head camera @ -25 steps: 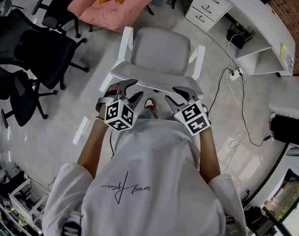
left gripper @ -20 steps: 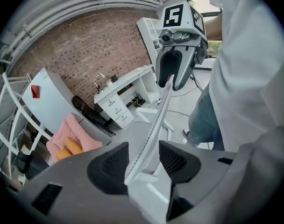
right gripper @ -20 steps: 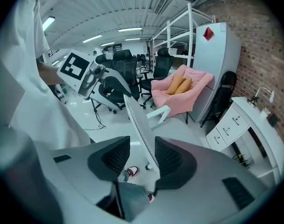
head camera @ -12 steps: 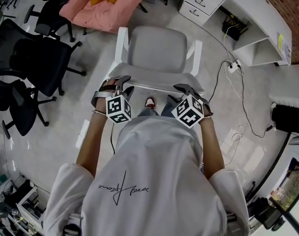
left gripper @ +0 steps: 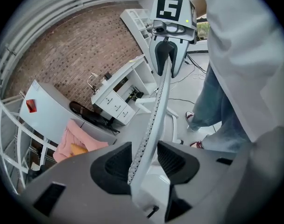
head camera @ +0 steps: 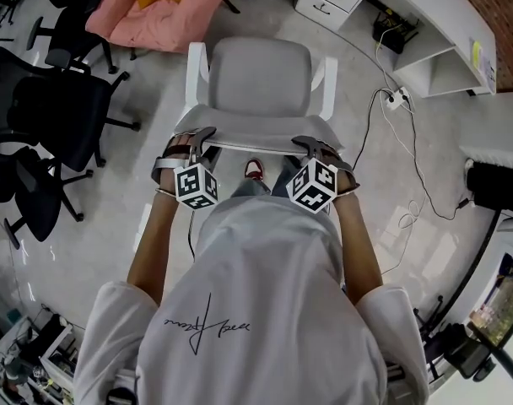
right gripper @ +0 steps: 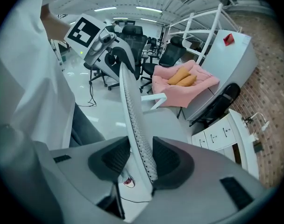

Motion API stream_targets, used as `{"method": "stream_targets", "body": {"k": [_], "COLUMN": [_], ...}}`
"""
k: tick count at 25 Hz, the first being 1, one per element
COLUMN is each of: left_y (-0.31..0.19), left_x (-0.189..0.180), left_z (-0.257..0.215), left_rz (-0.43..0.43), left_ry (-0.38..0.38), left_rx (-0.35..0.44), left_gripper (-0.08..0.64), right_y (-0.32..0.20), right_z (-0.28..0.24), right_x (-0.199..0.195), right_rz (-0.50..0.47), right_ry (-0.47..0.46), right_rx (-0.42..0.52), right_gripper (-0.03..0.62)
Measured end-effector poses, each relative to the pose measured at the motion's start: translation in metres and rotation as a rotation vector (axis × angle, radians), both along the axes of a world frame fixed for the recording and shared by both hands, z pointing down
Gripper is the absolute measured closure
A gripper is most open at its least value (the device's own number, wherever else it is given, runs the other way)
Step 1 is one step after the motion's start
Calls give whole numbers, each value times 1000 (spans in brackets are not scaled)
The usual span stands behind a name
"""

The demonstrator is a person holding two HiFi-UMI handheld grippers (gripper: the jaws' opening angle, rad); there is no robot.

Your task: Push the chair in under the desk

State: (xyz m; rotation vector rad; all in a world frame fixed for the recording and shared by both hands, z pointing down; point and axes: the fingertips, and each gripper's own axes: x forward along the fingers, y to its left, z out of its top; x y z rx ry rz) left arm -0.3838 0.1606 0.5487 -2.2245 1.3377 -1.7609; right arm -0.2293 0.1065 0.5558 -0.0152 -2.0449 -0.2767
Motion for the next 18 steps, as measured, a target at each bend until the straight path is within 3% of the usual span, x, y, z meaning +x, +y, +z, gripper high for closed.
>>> {"method": "stream_targets", "body": {"k": [4, 18], "left_y": [0, -3], "left_x": [1, 3], "left_z": [0, 4], "left_rz": [-6, -53], "left_ry": [1, 2], "left_rx": [-18, -46], "left_gripper": [392, 379], "right_y": [0, 3], "right_z": [0, 2], "right_x": [1, 7], "right_rz": [-5, -24], "right_ry": [-17, 0], "right_rx": [30, 0], "right_gripper": [426, 443]}}
